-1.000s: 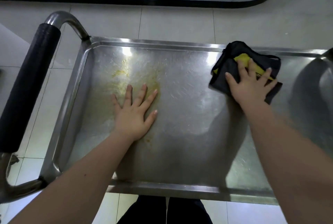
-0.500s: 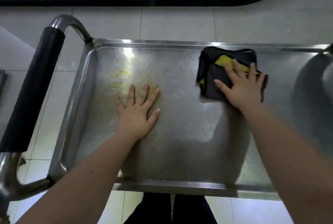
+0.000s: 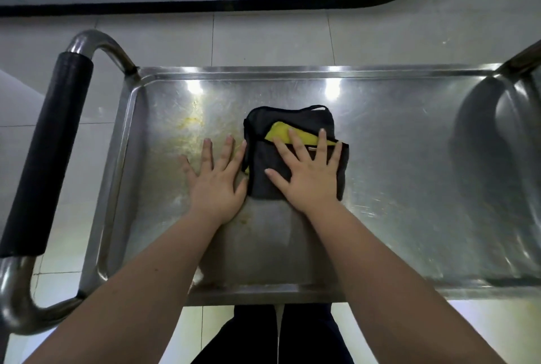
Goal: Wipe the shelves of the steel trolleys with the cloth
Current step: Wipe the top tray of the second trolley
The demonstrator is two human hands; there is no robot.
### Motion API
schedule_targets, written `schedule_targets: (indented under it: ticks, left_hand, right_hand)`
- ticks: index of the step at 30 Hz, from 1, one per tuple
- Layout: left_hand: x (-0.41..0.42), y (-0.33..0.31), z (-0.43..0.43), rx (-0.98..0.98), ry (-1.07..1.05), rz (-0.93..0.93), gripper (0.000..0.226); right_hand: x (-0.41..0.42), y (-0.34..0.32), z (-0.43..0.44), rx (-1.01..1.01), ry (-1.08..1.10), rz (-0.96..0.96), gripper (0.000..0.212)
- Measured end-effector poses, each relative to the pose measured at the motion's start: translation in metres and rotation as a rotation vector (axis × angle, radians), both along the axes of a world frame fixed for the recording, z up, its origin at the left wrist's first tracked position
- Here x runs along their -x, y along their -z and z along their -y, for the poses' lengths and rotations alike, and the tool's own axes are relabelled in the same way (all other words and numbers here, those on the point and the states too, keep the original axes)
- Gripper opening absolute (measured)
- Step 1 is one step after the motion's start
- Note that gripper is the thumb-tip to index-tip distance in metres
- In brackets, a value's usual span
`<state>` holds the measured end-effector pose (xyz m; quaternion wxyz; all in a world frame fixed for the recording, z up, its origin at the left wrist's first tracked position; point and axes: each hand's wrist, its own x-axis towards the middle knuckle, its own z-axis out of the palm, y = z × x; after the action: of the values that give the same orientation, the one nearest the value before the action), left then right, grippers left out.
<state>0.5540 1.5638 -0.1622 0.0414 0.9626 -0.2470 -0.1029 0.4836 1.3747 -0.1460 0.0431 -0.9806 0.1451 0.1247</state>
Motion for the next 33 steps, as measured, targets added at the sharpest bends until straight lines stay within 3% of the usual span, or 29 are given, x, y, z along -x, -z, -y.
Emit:
schedule_targets:
  ticks: [3, 8, 12, 14, 18, 22, 29, 33]
  left_hand:
    - [-0.001, 0.001, 0.0, -0.006, 0.023, -0.013, 0.062]
    - [-0.004, 0.004, 0.001, 0.009, 0.037, -0.015, 0.064]
    - [-0.005, 0.004, 0.0, 0.011, 0.037, -0.018, 0.064]
    - [-0.006, 0.004, 0.001, 0.007, 0.038, -0.025, 0.063]
    - [-0.007, 0.002, -0.001, 0.004, 0.038, -0.025, 0.062]
    - [-0.003, 0.0, -0.001, 0.025, 0.036, -0.04, 0.062]
    - [-0.003, 0.002, 0.001, -0.019, 0.043, -0.031, 0.061]
    - [-0.003, 0.001, 0.001, -0.014, 0.038, -0.036, 0.062]
  right_hand:
    - [0.025, 0.001, 0.044, 0.009, 0.03, 0.033, 0.073]
    - [0.118, -0.006, 0.149, 0.011, 0.344, 0.011, 0.076]
    - [0.122, -0.005, 0.137, 0.035, 0.414, -0.01, 0.077]
    - [0.101, -0.006, 0.103, 0.038, 0.345, 0.004, 0.078]
    - [0.065, -0.002, 0.007, 0.007, -0.011, 0.049, 0.073]
    - [0.062, 0.0, -0.02, -0.025, -0.07, 0.08, 0.071]
    - [0.162, -0.004, 0.099, 0.031, 0.276, 0.017, 0.073]
    - [0.176, -0.005, 0.089, 0.036, 0.431, -0.019, 0.073]
